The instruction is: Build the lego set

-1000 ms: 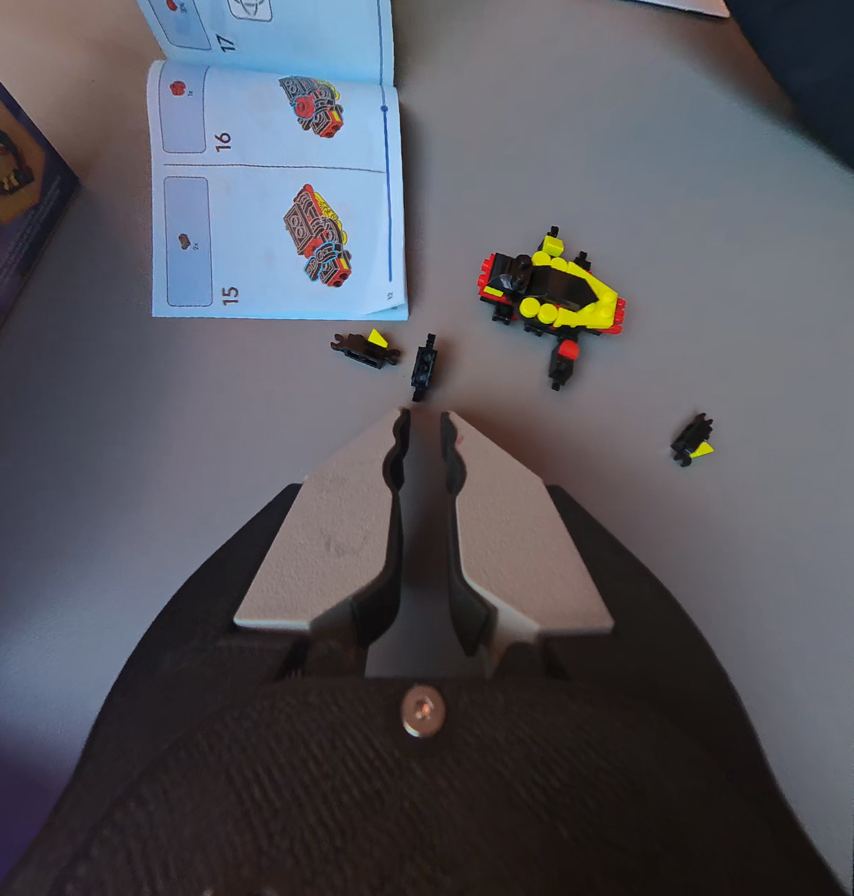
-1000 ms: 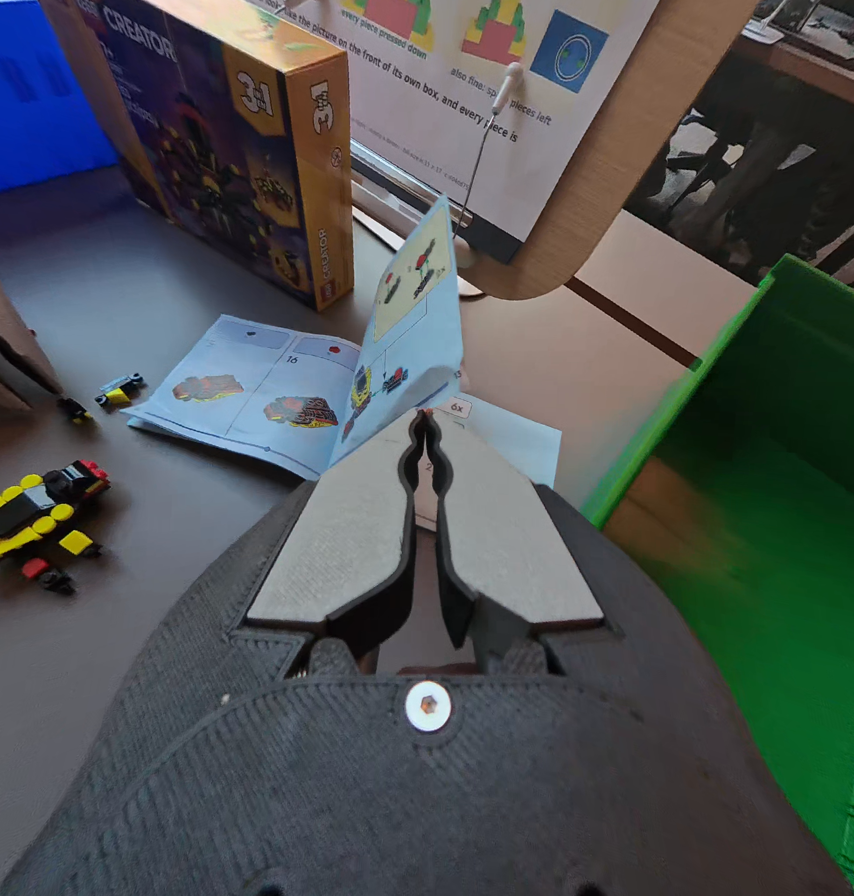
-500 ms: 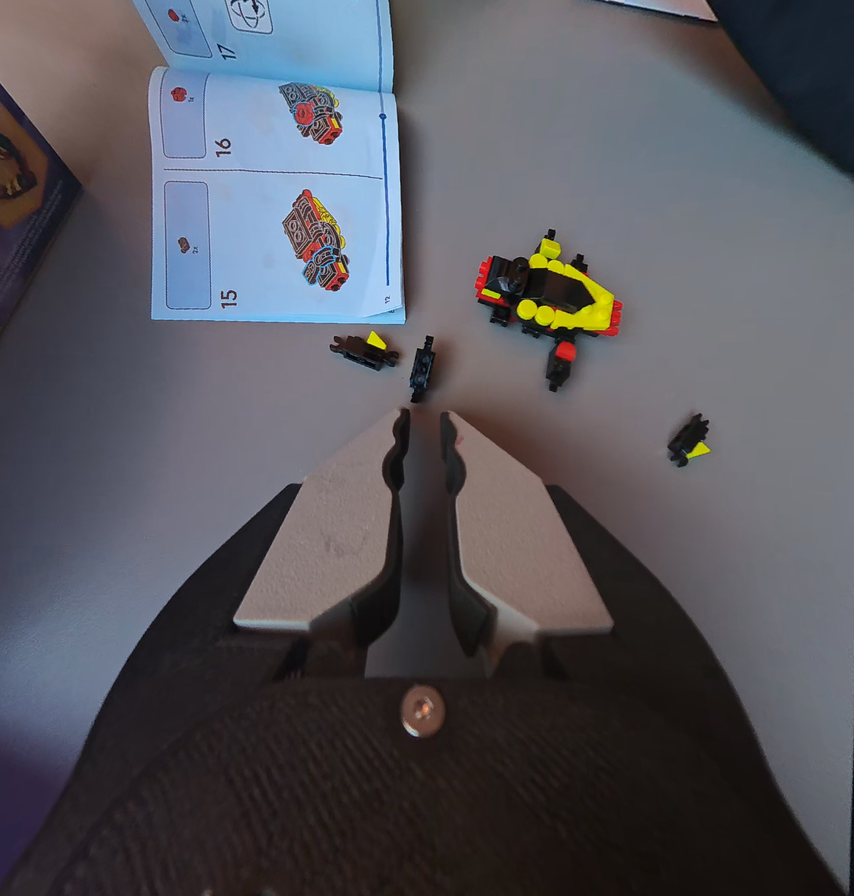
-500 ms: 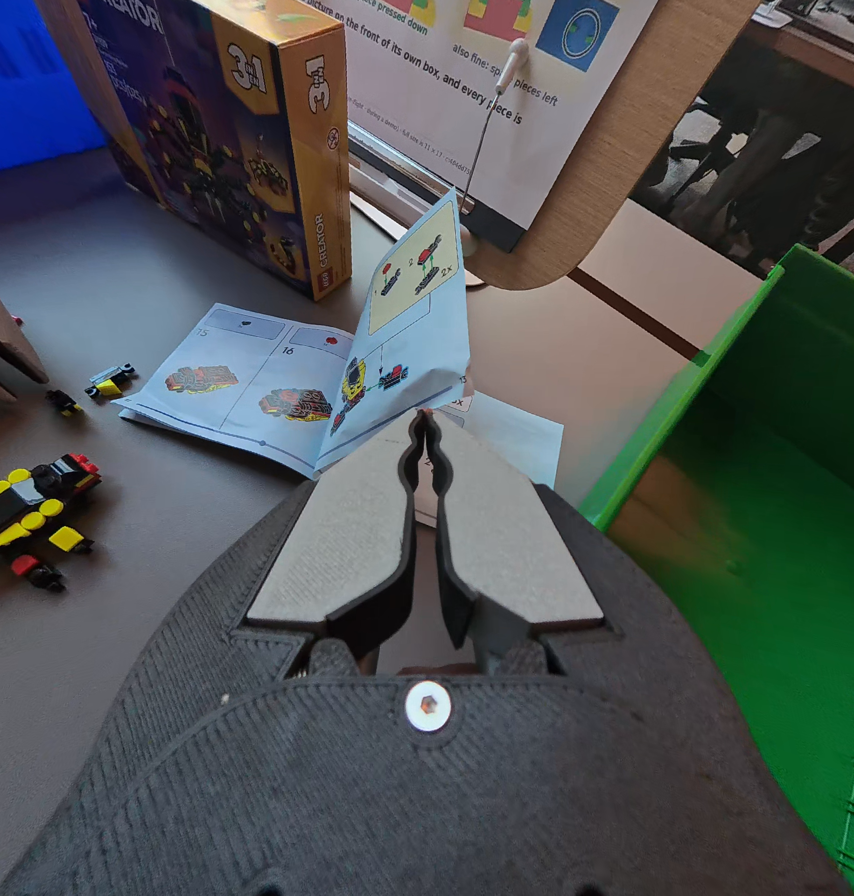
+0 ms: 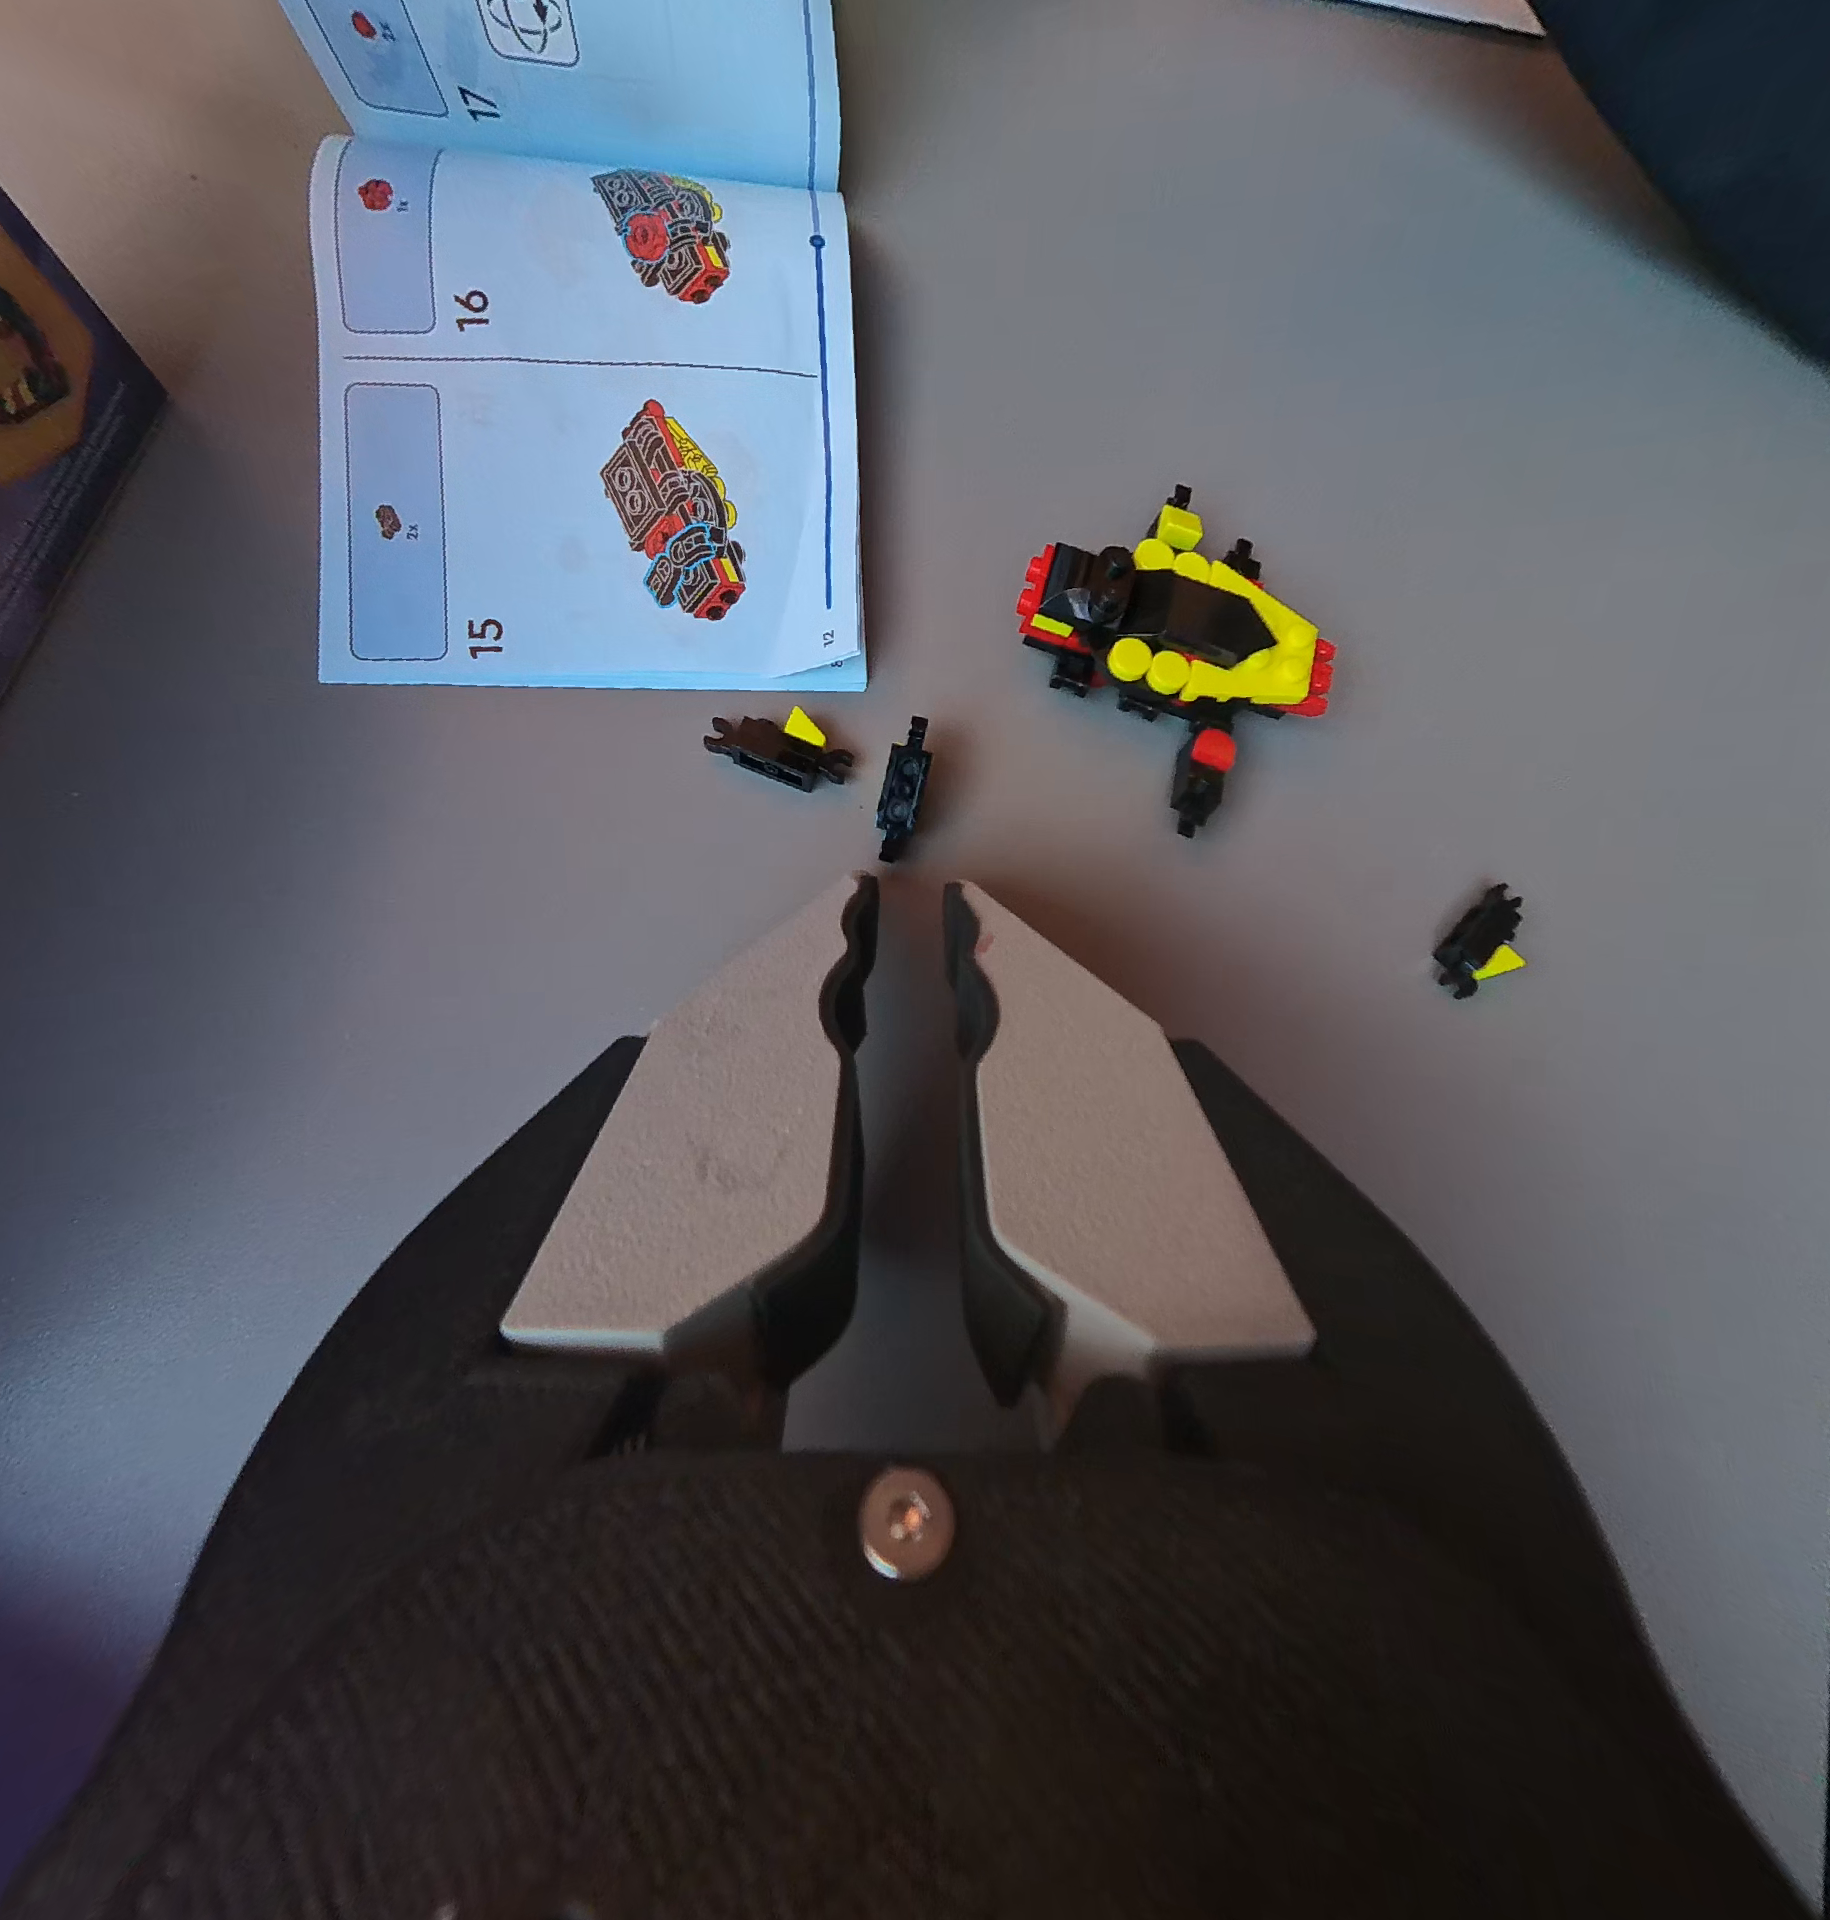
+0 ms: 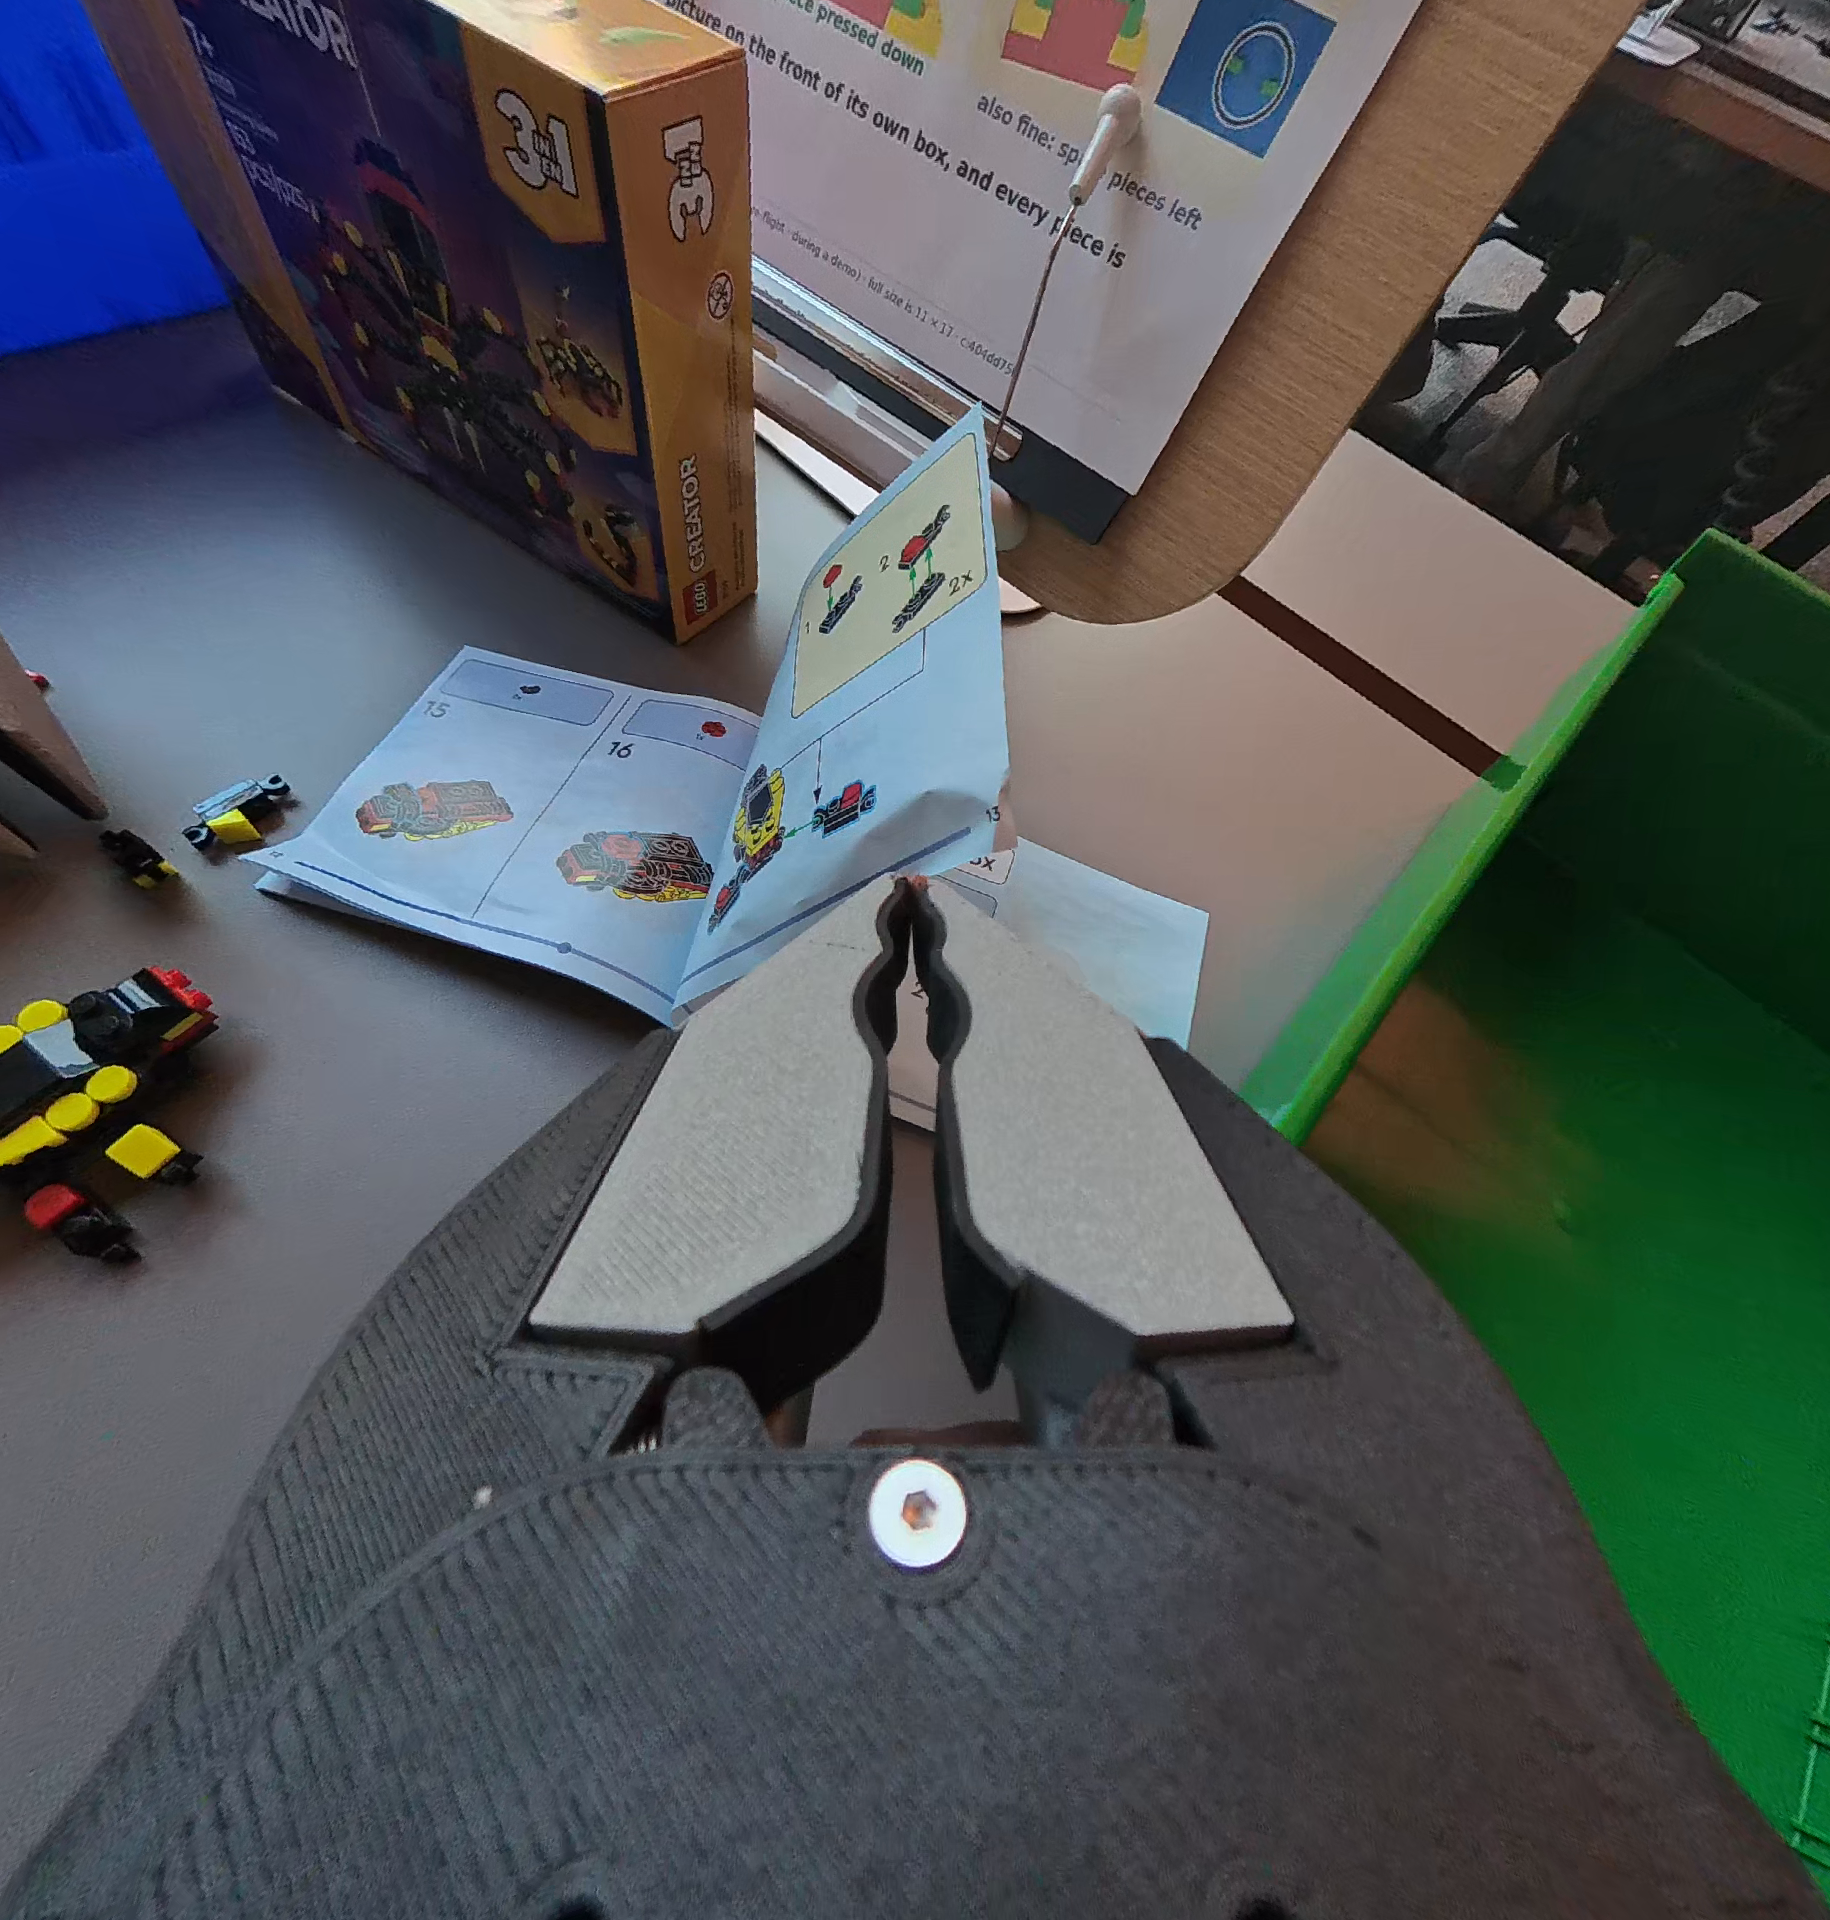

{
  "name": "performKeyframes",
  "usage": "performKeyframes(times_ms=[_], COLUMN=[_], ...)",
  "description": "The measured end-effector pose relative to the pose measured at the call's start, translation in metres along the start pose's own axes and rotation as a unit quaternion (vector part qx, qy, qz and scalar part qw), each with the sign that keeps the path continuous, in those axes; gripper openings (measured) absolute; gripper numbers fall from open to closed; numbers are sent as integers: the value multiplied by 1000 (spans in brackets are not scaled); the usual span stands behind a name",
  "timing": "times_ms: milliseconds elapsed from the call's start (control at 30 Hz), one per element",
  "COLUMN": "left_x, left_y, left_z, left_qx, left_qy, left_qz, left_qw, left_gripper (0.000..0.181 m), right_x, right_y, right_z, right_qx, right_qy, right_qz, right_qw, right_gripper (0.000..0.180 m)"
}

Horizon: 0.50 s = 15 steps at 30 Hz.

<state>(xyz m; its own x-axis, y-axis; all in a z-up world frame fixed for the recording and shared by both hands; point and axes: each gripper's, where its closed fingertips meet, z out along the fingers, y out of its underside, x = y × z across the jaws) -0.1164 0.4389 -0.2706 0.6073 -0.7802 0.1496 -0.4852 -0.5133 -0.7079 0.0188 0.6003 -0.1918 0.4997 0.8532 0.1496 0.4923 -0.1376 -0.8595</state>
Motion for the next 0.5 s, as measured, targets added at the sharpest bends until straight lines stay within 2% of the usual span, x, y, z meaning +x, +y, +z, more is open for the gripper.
performKeyframes(times_ms=[33,167,333,400,500], left_x=[0,0,2,6,16], left_y=[0,0,-2,-7,-17], left_z=[0,0,-1,-3,-7], left_qx=[0,0,5,18,48], left_qy=[0,1,4,16,43], left_qz=[0,0,1,7,18], left_qw=[1000,1000,1000,1000,998], left_gripper=[10,10,10,13,19], right_x=[-1,-17,-66,-71,-86], right_y=[0,-9,-22,-25,-28], right_z=[0,1,-2,-7,-25], right_qx=[1,26,59,64,84], right_qy=[-1,-39,-166,-182,-222], right_qz=[0,-5,-14,-25,-56], right_qw=[1000,999,984,981,970], right_gripper=[0,0,0,9,13])
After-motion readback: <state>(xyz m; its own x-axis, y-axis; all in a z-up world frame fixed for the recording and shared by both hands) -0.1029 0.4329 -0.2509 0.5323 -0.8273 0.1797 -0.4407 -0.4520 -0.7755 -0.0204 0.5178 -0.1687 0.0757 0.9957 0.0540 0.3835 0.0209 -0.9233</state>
